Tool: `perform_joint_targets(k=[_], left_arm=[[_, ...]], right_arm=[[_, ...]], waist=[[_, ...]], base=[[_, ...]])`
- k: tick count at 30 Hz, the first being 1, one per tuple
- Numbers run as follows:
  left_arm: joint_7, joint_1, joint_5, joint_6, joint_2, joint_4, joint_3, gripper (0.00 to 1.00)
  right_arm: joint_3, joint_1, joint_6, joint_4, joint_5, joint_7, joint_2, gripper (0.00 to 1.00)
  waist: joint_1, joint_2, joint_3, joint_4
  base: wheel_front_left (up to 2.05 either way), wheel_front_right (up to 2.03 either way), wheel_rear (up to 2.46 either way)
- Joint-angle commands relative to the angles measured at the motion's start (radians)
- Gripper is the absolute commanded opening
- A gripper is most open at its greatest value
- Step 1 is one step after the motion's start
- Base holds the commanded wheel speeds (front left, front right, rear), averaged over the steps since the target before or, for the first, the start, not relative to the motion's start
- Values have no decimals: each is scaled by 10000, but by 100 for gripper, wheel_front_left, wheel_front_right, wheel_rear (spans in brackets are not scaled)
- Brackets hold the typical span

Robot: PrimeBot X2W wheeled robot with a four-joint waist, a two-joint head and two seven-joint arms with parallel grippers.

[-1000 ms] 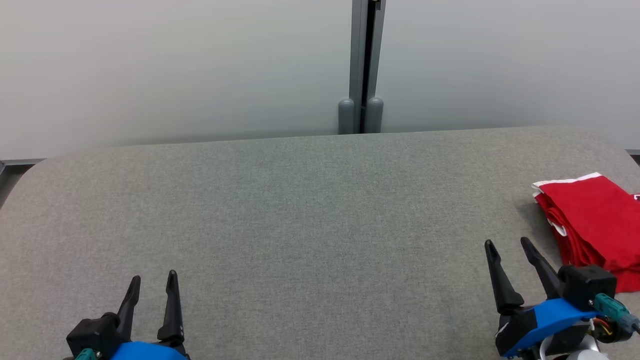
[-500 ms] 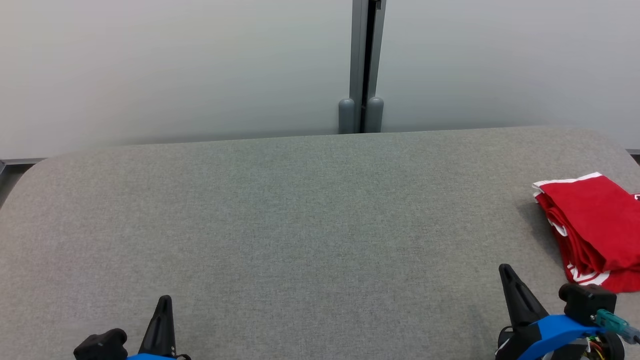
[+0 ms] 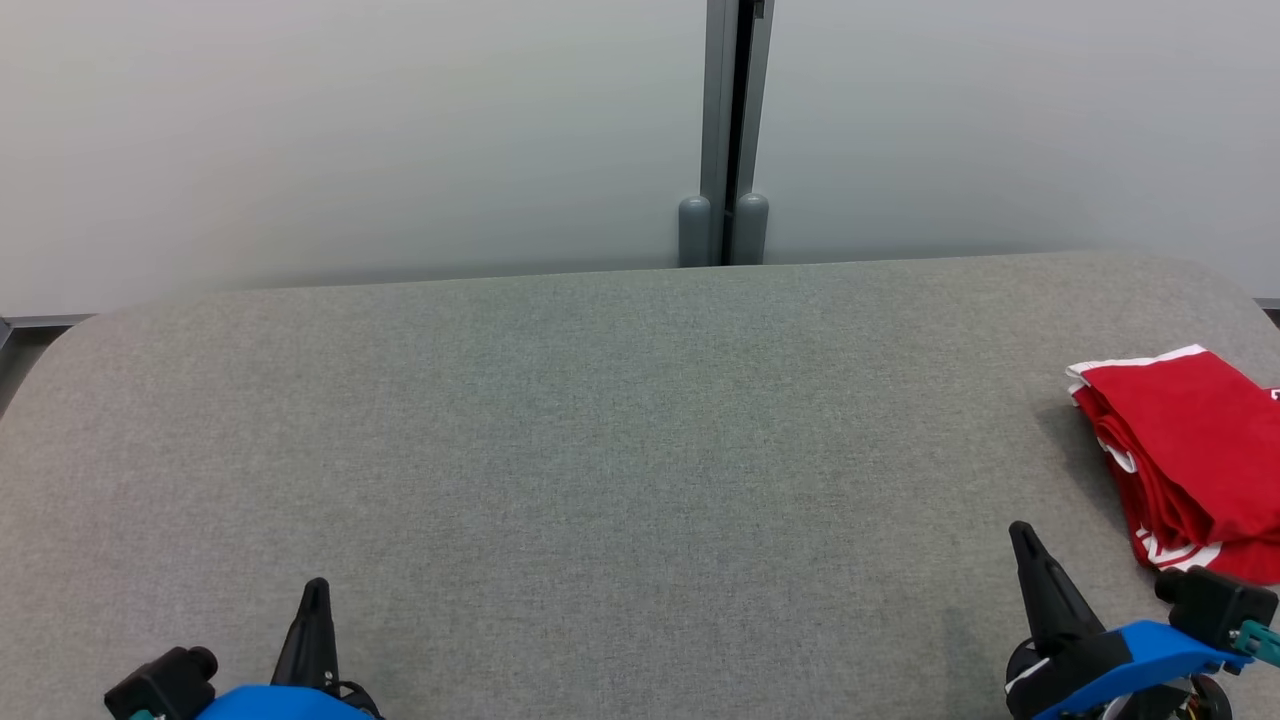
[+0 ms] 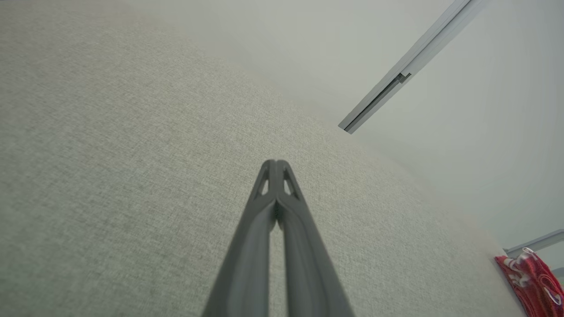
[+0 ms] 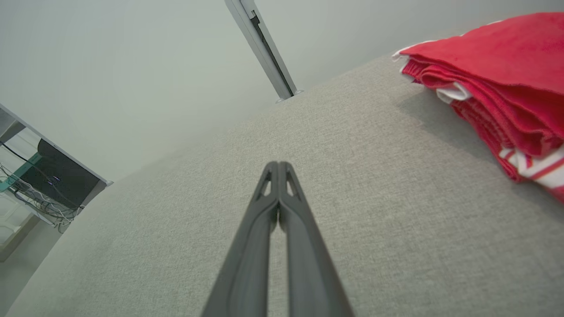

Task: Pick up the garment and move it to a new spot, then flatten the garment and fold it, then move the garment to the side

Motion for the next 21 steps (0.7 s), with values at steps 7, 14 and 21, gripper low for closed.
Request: perform_joint_targets(k=[7, 14, 21], left_arm=[[304, -467, -972, -184, -98, -235, 417, 0], [552, -587, -1742, -292, -223, -287, 666, 0], [787, -690, -2456, -397, -351, -333, 895, 0]], right_arm=[[-123, -362, 1, -144, 1277, 146, 15, 0], [-198, -430, 1, -135, 2281, 265, 42, 0], [-267, -495, 2, -125, 3202, 366, 70, 0]], waist=[[-1, 0, 6, 11], [-1, 0, 12, 21], [-1, 0, 17, 31]], base=[[0, 0, 0], [0, 0, 0], [0, 0, 0]])
